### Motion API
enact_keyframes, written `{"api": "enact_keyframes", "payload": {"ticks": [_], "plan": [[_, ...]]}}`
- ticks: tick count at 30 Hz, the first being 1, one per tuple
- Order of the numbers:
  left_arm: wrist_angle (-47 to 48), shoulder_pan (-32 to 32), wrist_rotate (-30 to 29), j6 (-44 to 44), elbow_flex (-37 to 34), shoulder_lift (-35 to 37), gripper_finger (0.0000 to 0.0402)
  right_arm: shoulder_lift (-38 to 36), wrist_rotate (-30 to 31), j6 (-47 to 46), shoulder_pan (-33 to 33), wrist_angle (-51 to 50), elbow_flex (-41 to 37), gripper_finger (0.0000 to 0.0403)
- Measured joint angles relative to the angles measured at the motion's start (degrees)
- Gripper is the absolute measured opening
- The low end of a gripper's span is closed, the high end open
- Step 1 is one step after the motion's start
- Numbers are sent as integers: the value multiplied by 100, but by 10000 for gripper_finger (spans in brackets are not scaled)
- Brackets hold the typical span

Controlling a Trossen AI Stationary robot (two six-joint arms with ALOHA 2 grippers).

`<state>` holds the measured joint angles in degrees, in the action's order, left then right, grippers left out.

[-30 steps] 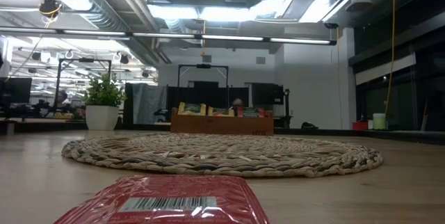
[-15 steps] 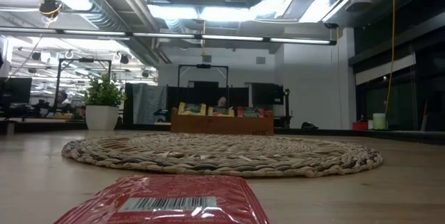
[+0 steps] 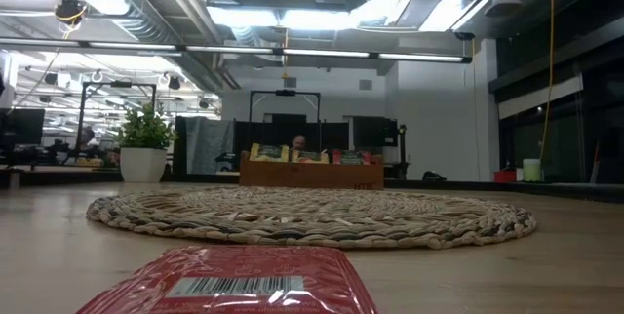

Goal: Pick & Place Tea
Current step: Put the orange tea bag into the middle of the wooden organizer

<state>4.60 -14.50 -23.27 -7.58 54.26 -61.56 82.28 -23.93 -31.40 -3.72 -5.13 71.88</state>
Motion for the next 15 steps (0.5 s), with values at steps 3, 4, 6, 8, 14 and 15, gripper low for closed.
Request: {"api": "enact_keyframes", "payload": {"ticks": [3, 4, 6, 8, 14, 15], "plan": [[142, -1, -128, 554, 0, 0, 111, 0, -324, -281, -129, 124, 0, 8], [187, -3, -174, 758, 2, 0, 121, -4, -405, -342, -179, 139, 0, 8], [208, -29, -264, 1139, 2, 0, 143, -7, -524, -524, -292, 138, 0, 8], [204, -73, -403, 1543, 0, 0, 161, -7, -704, -714, -419, 190, 0, 8], [153, -385, -1130, 3187, 0, 0, 190, -7, -1133, -1231, -739, 405, 0, 8], [116, -461, -1281, 3537, 2, 0, 192, -7, -1197, -1314, -788, 432, 0, 8]]}}
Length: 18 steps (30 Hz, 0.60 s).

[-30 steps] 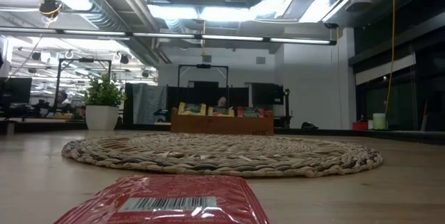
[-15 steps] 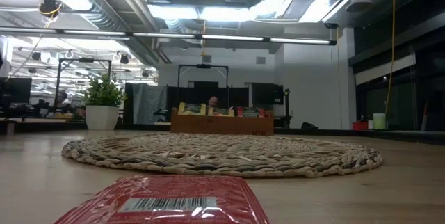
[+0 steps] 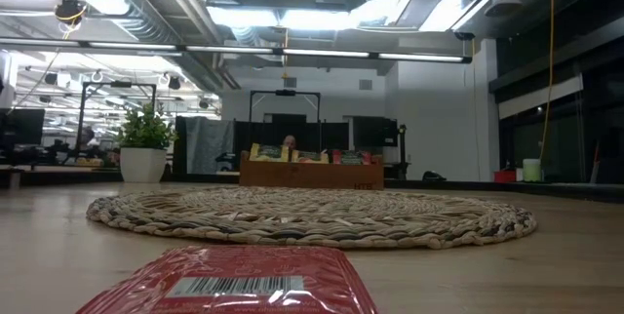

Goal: Pick & Place Tea
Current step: Put the orange tea bag into the middle of the wooden organizer

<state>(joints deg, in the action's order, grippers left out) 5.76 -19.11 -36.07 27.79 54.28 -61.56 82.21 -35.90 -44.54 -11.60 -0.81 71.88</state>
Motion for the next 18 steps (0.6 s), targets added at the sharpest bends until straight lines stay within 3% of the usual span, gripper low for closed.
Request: {"api": "enact_keyframes", "payload": {"ticks": [4, 11, 18], "plan": [[-197, -232, -486, 1308, 0, 0, 193, 0, -74, -311, -136, -14, 0, 9], [-451, -265, -712, 2972, 0, -38, 194, 30, -720, -1246, -218, 89, 0, 9], [-503, -66, -518, 3787, 0, -155, 193, 209, -1357, -2172, -244, 519, 0, 9]]}}
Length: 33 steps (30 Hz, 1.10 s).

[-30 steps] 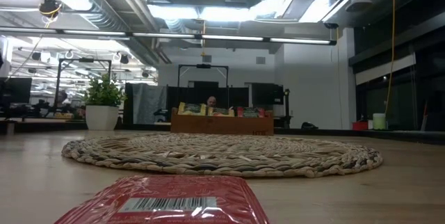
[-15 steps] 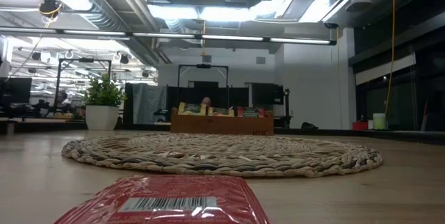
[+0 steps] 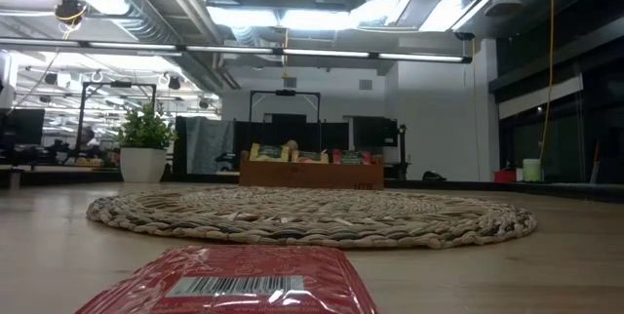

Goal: Pick & Place Tea
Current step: Put the orange tea bag into the middle of the wooden organizer

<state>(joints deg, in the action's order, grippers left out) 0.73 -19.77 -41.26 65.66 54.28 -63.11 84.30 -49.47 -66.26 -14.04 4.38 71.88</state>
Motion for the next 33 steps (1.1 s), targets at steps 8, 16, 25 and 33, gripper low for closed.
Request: {"api": "enact_keyframes", "payload": {"ticks": [8, 16, 25, 33], "plan": [[-682, -5, -67, 923, 0, -237, 191, 220, -268, -74, -53, 40, -2, 9], [-866, -10, -127, 1182, 0, -253, 192, 239, -383, -11, -299, 74, -2, 9], [-1001, -37, 144, 1463, 0, -254, 189, 239, -429, 28, -428, 59, -2, 10], [-943, 126, 231, 1510, 0, -392, 188, 239, -472, -97, -419, 57, -2, 10]]}}
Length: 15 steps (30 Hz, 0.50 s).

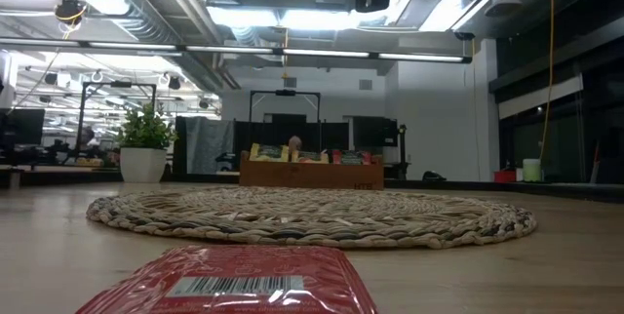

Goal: Pick & Place Tea
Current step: Put the orange tea bag into the middle of the wooden organizer

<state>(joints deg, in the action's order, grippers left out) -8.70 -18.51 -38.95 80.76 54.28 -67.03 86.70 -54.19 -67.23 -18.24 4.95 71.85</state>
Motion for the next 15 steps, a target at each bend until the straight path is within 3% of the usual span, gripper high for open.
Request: {"api": "enact_keyframes", "payload": {"ticks": [10, 15], "plan": [[-37, 185, -75, 161, 0, -189, 180, 0, 2, -2, 80, -4, 0, 10], [-60, 223, -252, 148, 0, -202, 100, 0, 5, -3, 78, -8, 0, 10]]}}
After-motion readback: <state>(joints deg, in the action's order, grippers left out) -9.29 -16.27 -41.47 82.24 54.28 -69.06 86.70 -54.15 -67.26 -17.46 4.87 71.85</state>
